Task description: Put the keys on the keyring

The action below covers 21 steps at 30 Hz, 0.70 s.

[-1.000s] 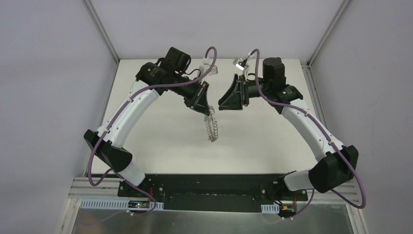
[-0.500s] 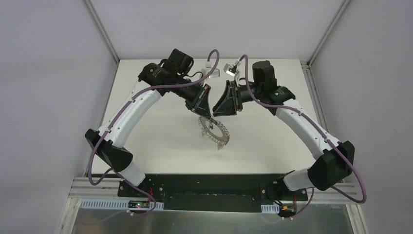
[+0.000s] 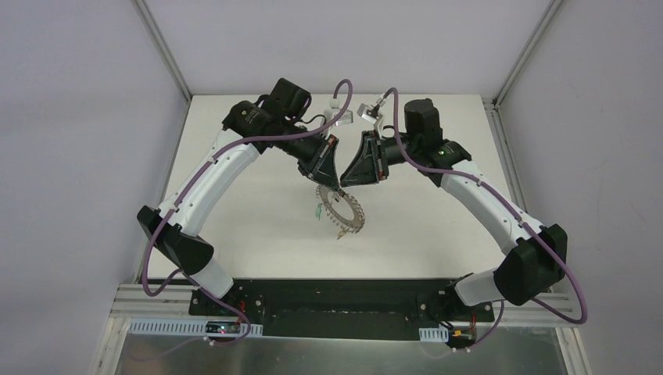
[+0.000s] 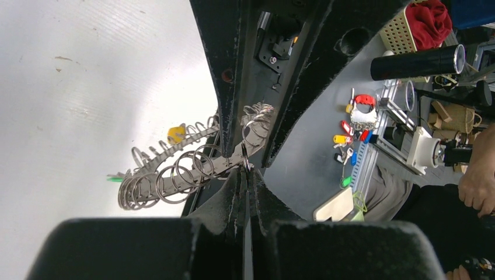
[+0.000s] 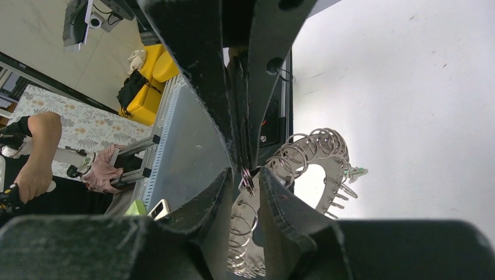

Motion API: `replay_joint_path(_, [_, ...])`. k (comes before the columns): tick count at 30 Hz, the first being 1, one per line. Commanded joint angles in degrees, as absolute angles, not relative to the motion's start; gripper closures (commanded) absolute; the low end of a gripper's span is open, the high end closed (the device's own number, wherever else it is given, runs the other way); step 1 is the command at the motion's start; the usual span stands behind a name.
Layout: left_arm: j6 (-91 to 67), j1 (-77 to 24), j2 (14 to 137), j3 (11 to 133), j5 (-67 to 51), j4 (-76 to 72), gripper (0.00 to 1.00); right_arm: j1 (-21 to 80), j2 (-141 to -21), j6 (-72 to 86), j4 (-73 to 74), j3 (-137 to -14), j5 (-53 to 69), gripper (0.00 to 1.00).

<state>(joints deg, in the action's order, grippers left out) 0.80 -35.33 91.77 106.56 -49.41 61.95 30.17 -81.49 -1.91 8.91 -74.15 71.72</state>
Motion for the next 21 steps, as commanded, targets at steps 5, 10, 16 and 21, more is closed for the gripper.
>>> replay_joint_path(5, [0.45, -35.86, 90.54, 107.5, -51.67, 60.94, 1.0, 30.49, -81.19, -1.29, 6.14, -73.13, 73.69, 0.75])
replay_joint_path(10, [0.7, -35.86, 90.54, 107.14, -51.69, 60.91, 1.0, 30.45, -81.31, -0.19, 5.16, -73.52, 73.91, 0.79])
replay_joint_path(16, [0.75, -35.87, 90.66, 107.18, -51.57, 60.98, 1.0, 30.47, -81.49, 2.44, 3.27, -73.11, 74.41, 0.85])
replay_joint_path(21, [0.88, -35.86, 90.76, 107.28, -51.21, 61.0, 1.0, 30.58, -81.67, 5.22, 0.26, -72.02, 75.22, 1.0])
